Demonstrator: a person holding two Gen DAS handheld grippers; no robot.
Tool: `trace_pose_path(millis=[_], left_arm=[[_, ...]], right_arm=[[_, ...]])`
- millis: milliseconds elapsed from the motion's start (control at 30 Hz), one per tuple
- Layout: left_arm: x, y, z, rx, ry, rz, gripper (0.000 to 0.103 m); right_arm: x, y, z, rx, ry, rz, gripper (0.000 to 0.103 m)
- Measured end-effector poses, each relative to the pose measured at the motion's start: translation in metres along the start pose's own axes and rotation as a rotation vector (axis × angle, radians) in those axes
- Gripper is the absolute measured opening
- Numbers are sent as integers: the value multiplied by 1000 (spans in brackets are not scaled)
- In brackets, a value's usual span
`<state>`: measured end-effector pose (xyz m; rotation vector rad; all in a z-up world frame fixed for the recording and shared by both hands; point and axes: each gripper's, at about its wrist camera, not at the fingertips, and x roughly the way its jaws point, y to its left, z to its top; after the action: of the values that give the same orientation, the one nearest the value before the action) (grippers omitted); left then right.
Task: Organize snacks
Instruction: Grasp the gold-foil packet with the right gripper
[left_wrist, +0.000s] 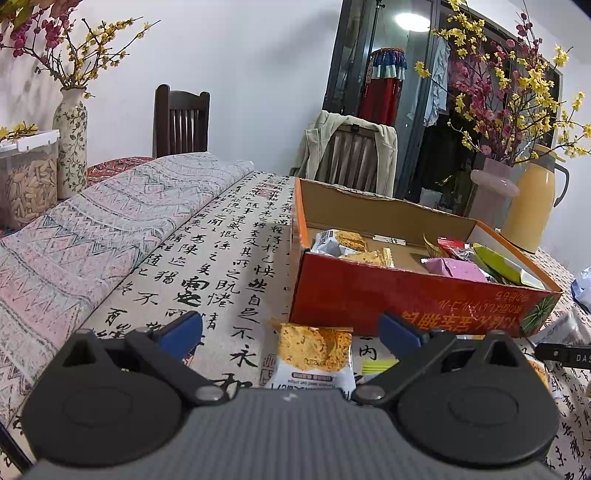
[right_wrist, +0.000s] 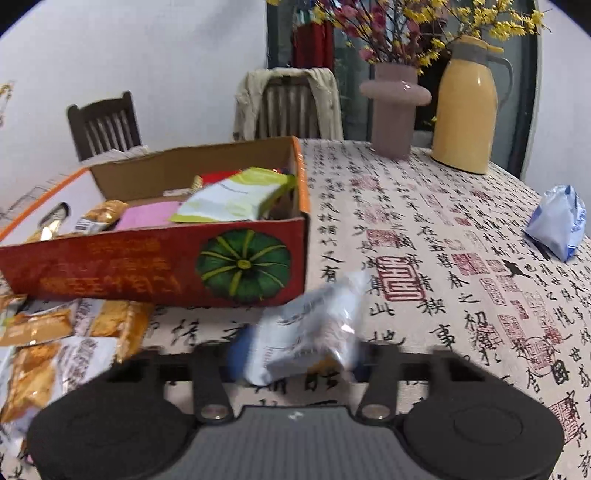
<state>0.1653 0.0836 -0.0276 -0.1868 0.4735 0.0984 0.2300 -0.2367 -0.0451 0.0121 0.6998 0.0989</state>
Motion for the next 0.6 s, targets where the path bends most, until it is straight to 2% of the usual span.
trace_pose_path(millis=[33, 367, 600], left_arm=[[0, 0, 0, 0, 0, 0, 103], [0, 0, 0, 1, 0, 1, 103], [1, -1, -1, 1, 1, 7, 103]], right_arm=[[-1, 0, -1, 1, -7, 6, 17], [-44, -3, -16, 38, -185, 51, 16], [-47, 6, -31, 37, -211, 99, 16]])
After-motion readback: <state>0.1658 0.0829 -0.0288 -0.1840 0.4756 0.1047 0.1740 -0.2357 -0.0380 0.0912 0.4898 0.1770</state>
